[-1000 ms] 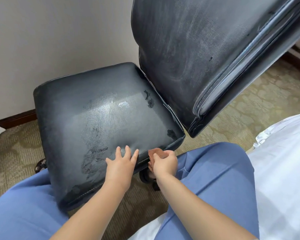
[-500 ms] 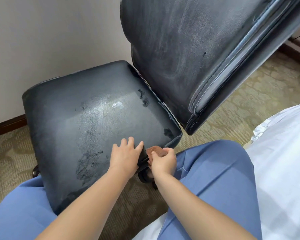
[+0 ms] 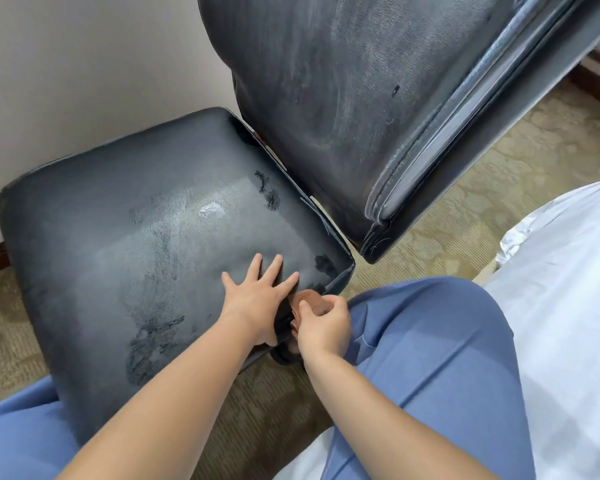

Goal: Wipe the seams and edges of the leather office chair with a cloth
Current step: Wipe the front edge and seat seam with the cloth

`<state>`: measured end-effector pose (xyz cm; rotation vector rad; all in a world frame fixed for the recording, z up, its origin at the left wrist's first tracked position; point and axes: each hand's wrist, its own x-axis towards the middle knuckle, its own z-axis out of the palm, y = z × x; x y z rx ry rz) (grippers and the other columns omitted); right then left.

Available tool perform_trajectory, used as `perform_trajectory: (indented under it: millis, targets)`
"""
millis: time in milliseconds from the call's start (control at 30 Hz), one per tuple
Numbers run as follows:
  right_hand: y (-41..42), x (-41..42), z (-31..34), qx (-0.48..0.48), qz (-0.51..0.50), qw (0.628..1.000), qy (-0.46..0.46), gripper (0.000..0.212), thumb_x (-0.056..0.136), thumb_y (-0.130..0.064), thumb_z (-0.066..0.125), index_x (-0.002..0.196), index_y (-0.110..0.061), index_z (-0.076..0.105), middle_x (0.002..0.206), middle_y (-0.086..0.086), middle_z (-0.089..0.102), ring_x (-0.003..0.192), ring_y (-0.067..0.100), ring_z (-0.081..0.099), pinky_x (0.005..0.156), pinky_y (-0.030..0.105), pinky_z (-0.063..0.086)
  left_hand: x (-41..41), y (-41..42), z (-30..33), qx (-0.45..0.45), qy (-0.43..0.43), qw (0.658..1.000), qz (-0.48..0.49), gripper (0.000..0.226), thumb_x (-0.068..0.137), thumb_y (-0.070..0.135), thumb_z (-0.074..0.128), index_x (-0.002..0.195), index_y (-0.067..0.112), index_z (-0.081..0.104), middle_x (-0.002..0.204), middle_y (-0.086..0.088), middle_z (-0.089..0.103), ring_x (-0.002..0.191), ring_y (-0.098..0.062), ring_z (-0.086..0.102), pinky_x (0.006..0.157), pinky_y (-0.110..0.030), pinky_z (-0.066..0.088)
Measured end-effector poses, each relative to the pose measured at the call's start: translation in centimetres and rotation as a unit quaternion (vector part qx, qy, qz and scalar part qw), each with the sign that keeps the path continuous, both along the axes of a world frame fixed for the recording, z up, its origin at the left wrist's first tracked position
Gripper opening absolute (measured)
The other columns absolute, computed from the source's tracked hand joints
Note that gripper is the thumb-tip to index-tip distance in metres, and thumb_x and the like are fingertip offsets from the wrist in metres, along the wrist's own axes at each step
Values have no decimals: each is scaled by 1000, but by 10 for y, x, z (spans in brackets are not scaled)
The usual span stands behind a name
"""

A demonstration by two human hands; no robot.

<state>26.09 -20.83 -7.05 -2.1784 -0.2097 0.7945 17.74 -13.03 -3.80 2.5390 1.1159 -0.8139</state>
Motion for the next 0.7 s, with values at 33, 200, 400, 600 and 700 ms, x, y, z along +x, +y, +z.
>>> perform_trajectory:
  millis: [33, 200, 400, 600, 700]
  targets:
    - [2, 2, -2, 3, -10, 1000, 3, 21, 82, -27, 69, 93, -27, 51, 102, -2, 63, 90, 23, 61, 79, 31, 49, 1, 1, 1, -1, 7, 1000, 2, 119, 70, 48, 78, 151, 40, -9, 159, 1, -25, 146, -32, -19, 106, -72, 19]
    - [22, 29, -7, 38, -88, 995, 21, 25, 74, -27, 69, 84, -33, 47, 90, 4, 67, 76, 30, 68, 69, 46, 58, 7, 4, 2, -10, 29, 999, 20, 125, 67, 50, 80, 148, 45, -15, 157, -1, -30, 145, -36, -22, 105, -74, 18]
    - [10, 13, 11, -17, -2, 1000, -8, 24, 84, -27, 68, 97, -27, 48, 107, 2, 63, 95, 26, 62, 84, 38, 52, 12, 6, 4, -7, 24, 999, 25, 126, 66, 51, 81, 148, 45, -14, 158, -1, -26, 146, -36, -19, 104, -73, 21]
    - [20, 23, 4, -3, -27, 1000, -3, 35, 81, -25, 69, 111, -26, 50, 116, 1, 61, 97, 28, 63, 87, 43, 52, 14, 6, 6, -1, 25, 999, 23, 126, 65, 52, 81, 149, 45, -13, 159, -1, -23, 146, -36, -15, 103, -71, 25]
    - [30, 38, 5, 10, -51, 998, -18, 36, 78, -22, 70, 108, -24, 51, 117, 3, 57, 95, 31, 63, 82, 43, 54, 15, 7, 8, 2, 28, 999, 20, 126, 66, 53, 81, 149, 44, -14, 159, -2, -22, 146, -36, -14, 103, -69, 29]
